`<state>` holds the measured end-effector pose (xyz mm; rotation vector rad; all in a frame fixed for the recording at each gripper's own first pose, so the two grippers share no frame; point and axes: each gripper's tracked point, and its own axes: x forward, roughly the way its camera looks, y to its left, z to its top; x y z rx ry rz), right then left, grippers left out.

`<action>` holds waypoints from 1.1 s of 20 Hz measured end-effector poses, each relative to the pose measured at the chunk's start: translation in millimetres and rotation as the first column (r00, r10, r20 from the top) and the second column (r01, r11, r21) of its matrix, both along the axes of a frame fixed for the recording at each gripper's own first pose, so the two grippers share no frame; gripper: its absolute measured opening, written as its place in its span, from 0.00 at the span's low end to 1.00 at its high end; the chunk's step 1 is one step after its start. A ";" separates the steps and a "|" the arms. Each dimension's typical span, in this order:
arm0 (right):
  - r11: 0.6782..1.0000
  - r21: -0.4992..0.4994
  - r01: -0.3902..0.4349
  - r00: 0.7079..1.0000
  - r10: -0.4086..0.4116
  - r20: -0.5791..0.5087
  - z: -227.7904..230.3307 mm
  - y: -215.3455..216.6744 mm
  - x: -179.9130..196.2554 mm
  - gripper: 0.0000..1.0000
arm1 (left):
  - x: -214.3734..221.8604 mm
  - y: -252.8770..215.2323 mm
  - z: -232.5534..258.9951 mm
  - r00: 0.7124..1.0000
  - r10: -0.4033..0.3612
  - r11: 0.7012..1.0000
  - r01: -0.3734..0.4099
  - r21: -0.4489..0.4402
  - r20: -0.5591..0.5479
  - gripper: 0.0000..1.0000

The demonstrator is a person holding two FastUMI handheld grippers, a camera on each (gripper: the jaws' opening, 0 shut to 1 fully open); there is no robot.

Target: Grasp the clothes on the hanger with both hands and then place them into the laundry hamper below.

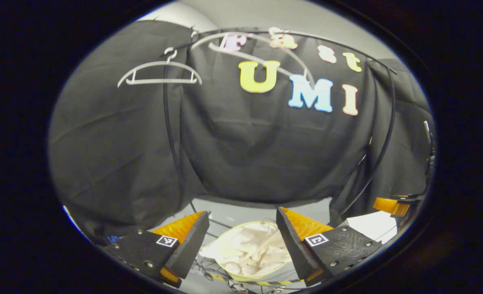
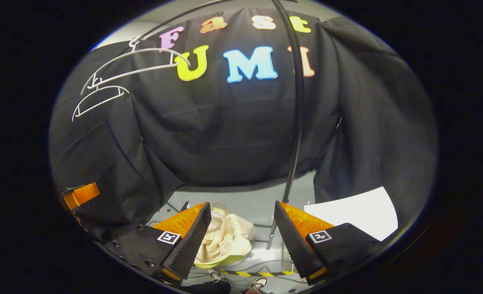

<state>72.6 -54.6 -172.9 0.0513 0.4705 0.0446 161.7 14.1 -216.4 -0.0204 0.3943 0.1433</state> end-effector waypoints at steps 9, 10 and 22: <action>0.998 -0.031 0.050 0.913 -0.033 0.406 143.8 -20.2 -24.5 0.98 | -27.7 -75.1 199.4 0.914 -0.063 0.995 0.028 0.091 0.402 0.96; 0.998 -0.022 0.062 0.897 -0.046 0.439 160.0 -20.2 -26.1 0.98 | -27.6 -82.1 215.5 0.902 -0.074 0.996 0.048 0.073 0.426 0.96; 0.986 0.066 0.151 0.807 -0.162 0.567 201.4 -7.0 -51.0 0.98 | -41.4 -45.4 237.0 0.865 -0.103 0.994 0.066 0.091 0.492 0.96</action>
